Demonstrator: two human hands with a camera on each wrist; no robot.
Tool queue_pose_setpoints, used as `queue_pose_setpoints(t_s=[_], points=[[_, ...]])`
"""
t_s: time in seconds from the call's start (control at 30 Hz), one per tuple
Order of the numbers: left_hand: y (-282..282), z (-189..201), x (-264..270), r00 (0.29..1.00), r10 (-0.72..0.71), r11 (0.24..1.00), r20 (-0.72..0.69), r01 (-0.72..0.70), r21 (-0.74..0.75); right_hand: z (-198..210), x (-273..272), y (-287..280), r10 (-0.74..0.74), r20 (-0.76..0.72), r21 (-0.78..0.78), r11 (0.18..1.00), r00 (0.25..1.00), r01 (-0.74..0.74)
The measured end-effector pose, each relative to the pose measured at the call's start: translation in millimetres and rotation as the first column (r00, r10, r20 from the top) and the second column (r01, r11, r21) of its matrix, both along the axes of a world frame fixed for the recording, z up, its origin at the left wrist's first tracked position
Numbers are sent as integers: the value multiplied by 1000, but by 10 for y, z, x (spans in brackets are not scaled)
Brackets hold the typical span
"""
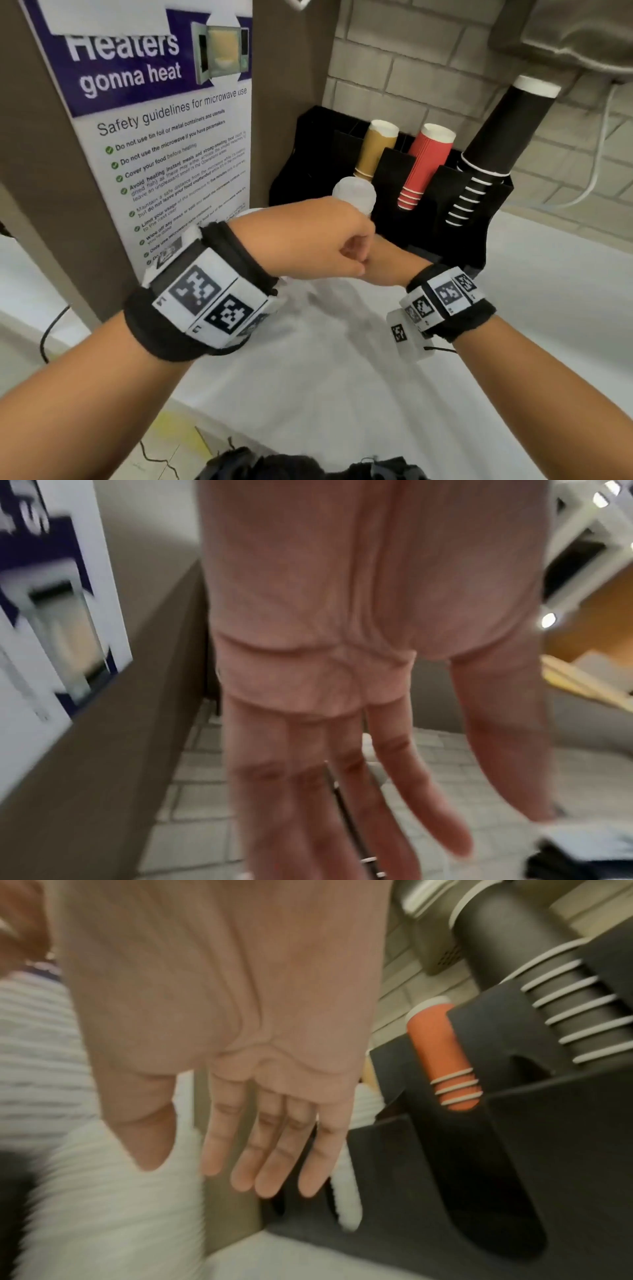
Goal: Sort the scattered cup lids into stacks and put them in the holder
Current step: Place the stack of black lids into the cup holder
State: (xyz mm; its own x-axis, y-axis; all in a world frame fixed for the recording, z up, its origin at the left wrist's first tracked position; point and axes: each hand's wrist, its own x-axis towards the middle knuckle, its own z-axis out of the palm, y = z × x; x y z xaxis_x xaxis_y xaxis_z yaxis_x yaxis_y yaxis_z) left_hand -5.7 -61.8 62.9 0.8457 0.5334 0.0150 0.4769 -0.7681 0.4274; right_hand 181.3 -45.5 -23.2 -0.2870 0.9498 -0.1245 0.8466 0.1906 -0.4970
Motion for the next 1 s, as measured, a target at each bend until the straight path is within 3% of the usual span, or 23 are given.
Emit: queue_pose_setpoints(t_s=[0.07, 0.23, 0.3, 0.53, 0.63, 0.73, 0.87, 1.0], points=[[-4, -38, -149, 964, 160, 983, -214, -137, 119, -145, -138, -100, 104, 54, -146, 985, 993, -95], [20, -239, -388, 728, 447, 895, -521, -363, 260, -479, -508, -226, 220, -2, -338, 918, 976, -208], [49, -338, -463, 649, 496, 867, -577, -400, 296, -551, -622, -240, 232, -11, -362, 906, 973, -220], [103, -604, -582, 536, 563, 819, -629, -466, 335, -642, -813, -225, 199, -99, -346, 912, 975, -221], [72, -682, -578, 538, 595, 791, -597, -525, 314, -677, -839, -215, 170, -138, -347, 915, 976, -208], [17, -710, -580, 595, 577, 799, -560, -553, 236, -702, -829, -203, 133, -176, -356, 915, 975, -189], [-134, -718, -479, 709, 465, 876, -530, -453, 162, -725, -737, -213, 91, -292, -370, 907, 952, -200], [-174, -762, -230, 817, 335, 941, -469, -319, 116, -683, -502, -241, 68, -366, -469, 848, 928, -247]])
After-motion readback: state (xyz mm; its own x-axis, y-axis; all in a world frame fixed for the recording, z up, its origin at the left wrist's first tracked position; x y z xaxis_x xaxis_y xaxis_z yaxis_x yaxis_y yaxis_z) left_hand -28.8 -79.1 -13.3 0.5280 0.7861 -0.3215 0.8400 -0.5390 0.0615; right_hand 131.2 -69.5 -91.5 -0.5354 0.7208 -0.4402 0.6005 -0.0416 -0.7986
